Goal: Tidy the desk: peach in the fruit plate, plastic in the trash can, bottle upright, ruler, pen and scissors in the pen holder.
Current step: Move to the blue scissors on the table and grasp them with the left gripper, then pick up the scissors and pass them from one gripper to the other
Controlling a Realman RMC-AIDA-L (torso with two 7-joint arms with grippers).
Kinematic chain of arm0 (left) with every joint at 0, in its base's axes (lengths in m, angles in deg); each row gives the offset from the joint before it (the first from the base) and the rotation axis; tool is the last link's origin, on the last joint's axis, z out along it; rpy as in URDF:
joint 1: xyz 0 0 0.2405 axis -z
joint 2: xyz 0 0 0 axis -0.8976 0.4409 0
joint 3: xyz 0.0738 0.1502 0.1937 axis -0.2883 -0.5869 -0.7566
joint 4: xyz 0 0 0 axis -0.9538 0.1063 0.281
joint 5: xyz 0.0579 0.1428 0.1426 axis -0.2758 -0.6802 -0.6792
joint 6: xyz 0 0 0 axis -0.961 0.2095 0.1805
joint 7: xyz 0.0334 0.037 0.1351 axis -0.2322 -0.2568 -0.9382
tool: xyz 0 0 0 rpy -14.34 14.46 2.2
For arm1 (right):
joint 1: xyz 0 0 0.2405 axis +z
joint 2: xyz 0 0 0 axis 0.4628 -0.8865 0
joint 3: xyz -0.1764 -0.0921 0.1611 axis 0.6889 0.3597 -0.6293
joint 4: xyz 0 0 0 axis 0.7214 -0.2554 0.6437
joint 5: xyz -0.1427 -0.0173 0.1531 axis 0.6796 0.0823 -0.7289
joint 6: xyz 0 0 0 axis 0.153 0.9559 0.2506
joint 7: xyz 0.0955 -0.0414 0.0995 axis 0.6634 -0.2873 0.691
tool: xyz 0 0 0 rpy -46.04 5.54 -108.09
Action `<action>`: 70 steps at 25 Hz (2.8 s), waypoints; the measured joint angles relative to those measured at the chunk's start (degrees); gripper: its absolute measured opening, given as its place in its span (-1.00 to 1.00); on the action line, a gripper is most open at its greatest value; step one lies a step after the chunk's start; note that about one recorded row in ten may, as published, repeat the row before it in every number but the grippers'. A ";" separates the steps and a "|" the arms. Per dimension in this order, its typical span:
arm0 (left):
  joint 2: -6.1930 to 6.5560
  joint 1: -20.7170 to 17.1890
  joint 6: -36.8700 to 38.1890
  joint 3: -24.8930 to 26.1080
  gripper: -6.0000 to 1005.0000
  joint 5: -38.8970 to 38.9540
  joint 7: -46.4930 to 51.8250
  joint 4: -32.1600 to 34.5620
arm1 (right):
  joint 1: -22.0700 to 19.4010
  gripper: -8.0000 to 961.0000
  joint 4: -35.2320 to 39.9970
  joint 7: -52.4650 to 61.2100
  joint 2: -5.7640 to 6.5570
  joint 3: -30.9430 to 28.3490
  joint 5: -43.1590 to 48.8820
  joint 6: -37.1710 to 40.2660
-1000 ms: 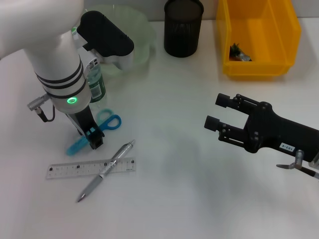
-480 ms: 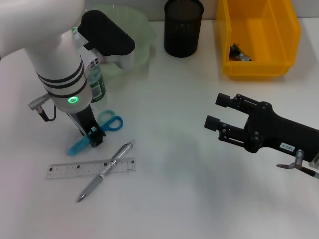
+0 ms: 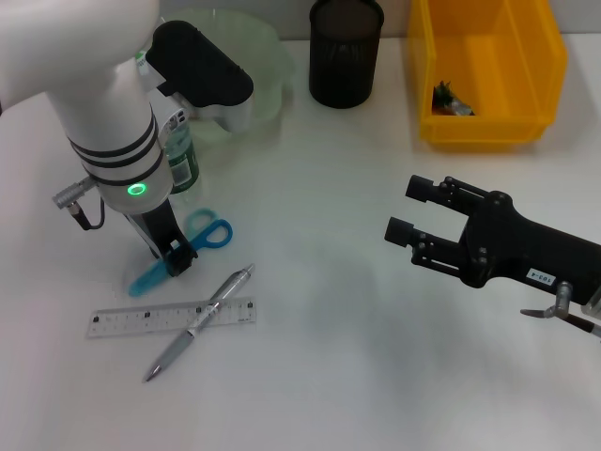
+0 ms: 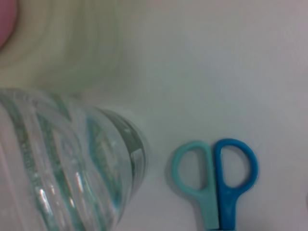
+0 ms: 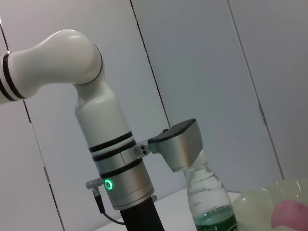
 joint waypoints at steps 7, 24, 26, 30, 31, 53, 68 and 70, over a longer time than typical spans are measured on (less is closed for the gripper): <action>0.00 0.01 0.00 -0.65 -0.51 -0.08 0.06 0.10 | 0.00 0.52 0.00 0.04 0.00 0.00 0.00 0.00; 0.00 -0.96 0.93 -0.70 -0.55 -0.09 0.78 4.45 | -0.62 0.52 0.07 0.04 0.09 -1.75 0.00 0.17; 0.00 -2.39 1.75 -0.71 -0.55 -0.19 1.11 8.35 | -0.92 0.52 0.15 0.04 0.18 -2.58 0.00 0.53; 0.07 -4.86 3.16 -0.78 -0.55 -0.15 1.09 14.11 | -1.88 0.52 0.53 0.05 0.35 -4.43 0.00 1.70; 0.08 -5.82 3.29 -1.00 -0.55 -0.22 1.08 16.33 | -2.09 0.52 0.60 0.06 0.38 -4.93 -0.01 1.96; 0.41 -21.36 -3.43 5.48 -0.55 21.85 -8.31 42.11 | -4.41 0.51 1.27 2.14 2.29 -7.16 0.72 5.77; 0.57 -28.75 -8.93 16.10 -0.55 61.54 -37.63 27.17 | -4.61 0.51 1.58 2.89 3.29 -6.95 2.48 7.71; 0.62 -28.53 -7.81 17.02 -0.55 66.30 -42.78 22.41 | -4.64 0.51 1.74 2.97 3.50 -6.93 2.60 8.66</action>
